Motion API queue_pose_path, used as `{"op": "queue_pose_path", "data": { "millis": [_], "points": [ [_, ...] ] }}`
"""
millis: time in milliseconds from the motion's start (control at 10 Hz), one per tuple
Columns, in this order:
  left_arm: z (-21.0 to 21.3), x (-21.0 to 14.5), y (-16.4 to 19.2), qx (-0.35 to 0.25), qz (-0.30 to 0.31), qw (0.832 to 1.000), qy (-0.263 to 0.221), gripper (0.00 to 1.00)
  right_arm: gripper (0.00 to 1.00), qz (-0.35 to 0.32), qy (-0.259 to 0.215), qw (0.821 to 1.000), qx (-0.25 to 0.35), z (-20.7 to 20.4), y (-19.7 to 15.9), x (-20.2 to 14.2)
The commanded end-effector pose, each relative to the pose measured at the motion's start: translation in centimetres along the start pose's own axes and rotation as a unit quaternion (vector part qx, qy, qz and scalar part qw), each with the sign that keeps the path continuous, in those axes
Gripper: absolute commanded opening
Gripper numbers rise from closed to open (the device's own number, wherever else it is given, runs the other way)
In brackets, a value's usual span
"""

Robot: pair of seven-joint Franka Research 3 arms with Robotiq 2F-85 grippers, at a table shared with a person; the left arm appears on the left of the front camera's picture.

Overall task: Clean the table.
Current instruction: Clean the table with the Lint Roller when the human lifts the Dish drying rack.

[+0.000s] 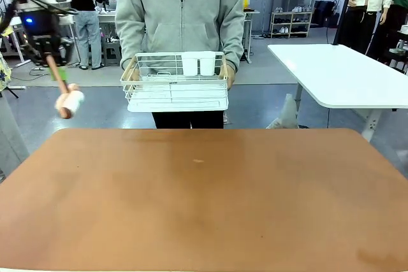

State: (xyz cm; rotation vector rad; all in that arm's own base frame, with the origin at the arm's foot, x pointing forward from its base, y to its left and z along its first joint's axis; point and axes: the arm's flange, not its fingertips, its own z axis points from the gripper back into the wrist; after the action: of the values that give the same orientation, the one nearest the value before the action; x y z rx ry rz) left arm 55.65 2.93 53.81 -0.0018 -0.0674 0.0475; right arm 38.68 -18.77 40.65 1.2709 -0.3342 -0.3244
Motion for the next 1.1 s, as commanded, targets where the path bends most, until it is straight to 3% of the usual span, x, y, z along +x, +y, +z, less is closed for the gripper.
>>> {"op": "queue_pose_path", "data": {
  "millis": [0,300,400,1000],
  "points": [
    [-2.5,-3.2,0.7,0.024,0.017,0.999,-0.016,0.21,1.0,0.003,0.0,1.0,0.004,0.0,0.3,0.0],
    [-2.4,-5.4,1.8,-0.024,0.032,0.998,-0.038,0.21,1.0,0.003,0.0,1.0,0.004,0.0,0.3,0.0],
    [-2.5,-3.5,2.0,0.015,0.012,1.0,-0.007,0.21,1.0,0.003,0.0,1.0,0.004,0.0,0.3,0.0],
    [-2.5,-3.5,2.0,0.015,0.012,1.0,-0.007,0.21,1.0,0.003,0.0,1.0,0.004,0.0,0.3,0.0]
  ]
}}
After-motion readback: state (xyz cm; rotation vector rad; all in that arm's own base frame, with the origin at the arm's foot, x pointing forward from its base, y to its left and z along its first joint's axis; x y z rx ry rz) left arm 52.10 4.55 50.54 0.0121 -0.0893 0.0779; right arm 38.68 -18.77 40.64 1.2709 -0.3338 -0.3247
